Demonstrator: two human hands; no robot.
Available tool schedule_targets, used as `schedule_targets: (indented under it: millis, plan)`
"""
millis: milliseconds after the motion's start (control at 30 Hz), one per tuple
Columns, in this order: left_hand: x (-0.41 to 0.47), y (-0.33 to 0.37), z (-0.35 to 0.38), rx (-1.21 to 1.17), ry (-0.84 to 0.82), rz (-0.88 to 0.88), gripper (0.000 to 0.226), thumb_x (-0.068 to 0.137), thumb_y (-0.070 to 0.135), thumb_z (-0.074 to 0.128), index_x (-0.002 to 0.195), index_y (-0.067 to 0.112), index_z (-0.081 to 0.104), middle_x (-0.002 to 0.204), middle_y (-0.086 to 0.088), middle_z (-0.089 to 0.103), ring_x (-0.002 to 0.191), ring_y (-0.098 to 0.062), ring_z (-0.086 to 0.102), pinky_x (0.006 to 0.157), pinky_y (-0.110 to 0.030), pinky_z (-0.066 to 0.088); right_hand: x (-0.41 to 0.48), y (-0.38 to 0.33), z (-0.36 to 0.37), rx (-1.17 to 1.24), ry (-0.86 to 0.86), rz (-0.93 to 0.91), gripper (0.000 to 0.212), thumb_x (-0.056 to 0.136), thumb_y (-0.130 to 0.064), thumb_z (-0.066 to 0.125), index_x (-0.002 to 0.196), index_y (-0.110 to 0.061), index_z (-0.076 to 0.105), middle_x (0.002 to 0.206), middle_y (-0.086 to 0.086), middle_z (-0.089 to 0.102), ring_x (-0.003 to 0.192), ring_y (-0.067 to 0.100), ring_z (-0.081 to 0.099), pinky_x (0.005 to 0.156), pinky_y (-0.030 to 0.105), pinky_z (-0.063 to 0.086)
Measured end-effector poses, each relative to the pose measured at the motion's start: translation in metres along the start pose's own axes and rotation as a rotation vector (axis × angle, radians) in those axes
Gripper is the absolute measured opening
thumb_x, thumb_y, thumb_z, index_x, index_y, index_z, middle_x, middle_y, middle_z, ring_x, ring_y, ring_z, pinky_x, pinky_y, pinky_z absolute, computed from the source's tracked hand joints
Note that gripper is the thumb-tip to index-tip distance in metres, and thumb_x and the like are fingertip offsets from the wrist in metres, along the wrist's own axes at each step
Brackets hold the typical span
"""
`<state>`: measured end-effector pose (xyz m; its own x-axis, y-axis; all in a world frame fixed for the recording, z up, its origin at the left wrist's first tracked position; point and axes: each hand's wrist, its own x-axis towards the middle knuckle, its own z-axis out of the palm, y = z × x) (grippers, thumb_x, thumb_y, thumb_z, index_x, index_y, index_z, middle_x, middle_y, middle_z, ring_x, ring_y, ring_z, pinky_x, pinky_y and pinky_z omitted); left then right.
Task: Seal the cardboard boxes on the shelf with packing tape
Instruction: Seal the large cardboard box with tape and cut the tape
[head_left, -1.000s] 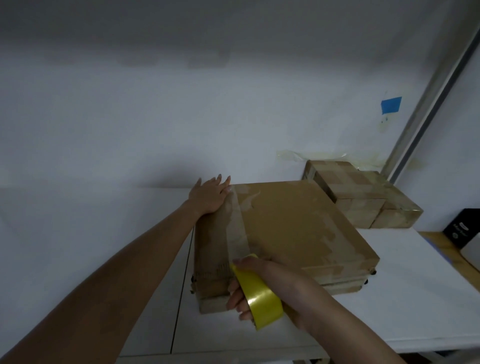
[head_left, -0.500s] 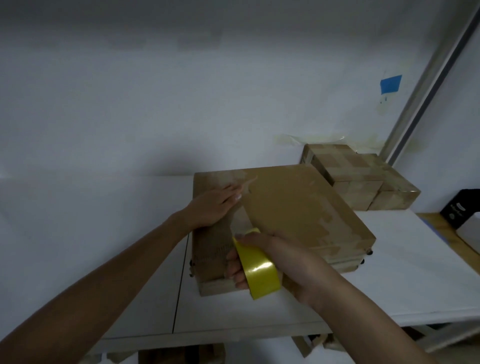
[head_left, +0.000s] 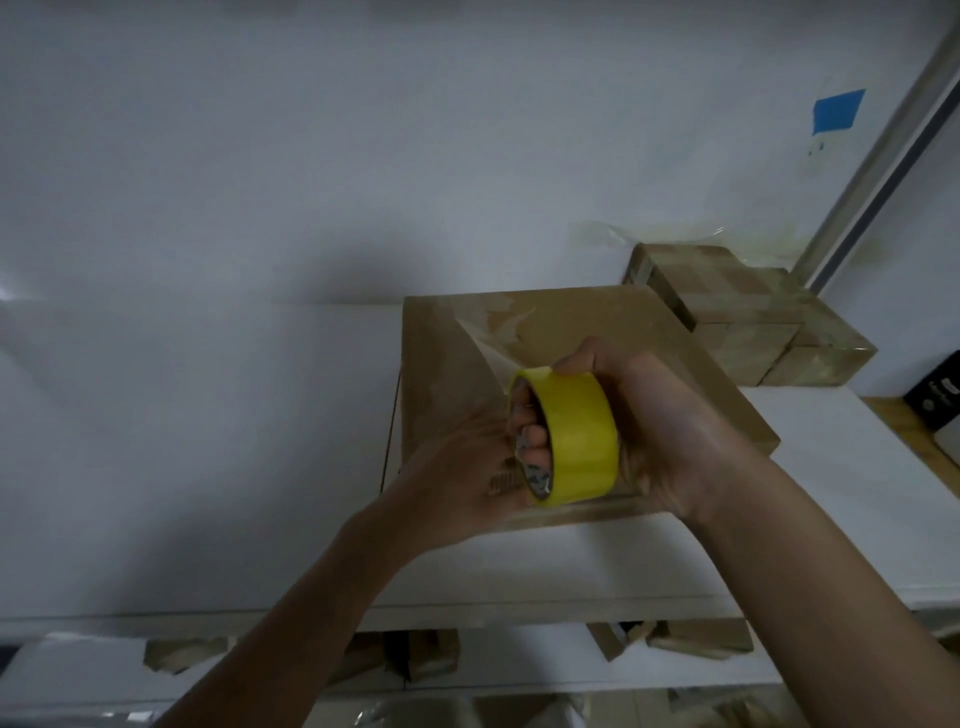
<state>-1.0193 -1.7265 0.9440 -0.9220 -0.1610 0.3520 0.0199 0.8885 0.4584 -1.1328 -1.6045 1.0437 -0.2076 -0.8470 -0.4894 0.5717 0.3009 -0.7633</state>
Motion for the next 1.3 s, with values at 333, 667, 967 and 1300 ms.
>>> schedule_targets:
  millis: [333,667,967,1300]
  plan:
    - [-0.018,-0.035,0.017,0.088,0.268,0.228,0.012,0.090,0.020,0.061,0.092,0.014,0.072,0.099,-0.001,0.073,0.100,-0.011,0.063,0.094,-0.034,0.051,-0.005,0.019,-0.002,-0.030,0.011,-0.008,0.031,0.089,-0.021,0.052,0.087,0.003,0.072,0.083,0.022,0.067,0.063,0.025,0.065,0.064,0.035,0.058]
    - [-0.023,-0.053,0.035,0.141,0.320,0.265,0.014,0.088,0.021,0.068,0.091,0.009,0.075,0.107,-0.002,0.074,0.108,-0.013,0.066,0.101,-0.048,0.048,-0.002,0.043,0.007,-0.057,0.058,-0.023,0.029,0.093,-0.023,0.054,0.087,-0.001,0.071,0.078,0.023,0.069,0.056,0.024,0.067,0.063,0.032,0.059]
    - [-0.024,-0.048,0.028,0.104,0.263,0.230,0.030,0.100,0.026,0.052,0.118,0.014,0.073,0.129,0.003,0.067,0.126,-0.013,0.058,0.104,-0.045,0.047,-0.003,0.060,0.012,0.031,0.040,0.246,0.031,0.096,-0.025,0.053,0.088,0.002,0.066,0.068,0.019,0.065,0.047,0.020,0.061,0.047,0.026,0.053]
    - [-0.029,-0.050,0.033,0.215,0.308,0.262,0.034,0.089,0.006,0.069,0.122,0.015,0.071,0.129,0.007,0.066,0.125,-0.010,0.058,0.104,-0.041,0.048,-0.010,0.068,0.009,-0.050,0.106,0.274,0.035,0.098,-0.025,0.049,0.093,0.005,0.066,0.069,0.023,0.067,0.047,0.023,0.064,0.047,0.026,0.054]
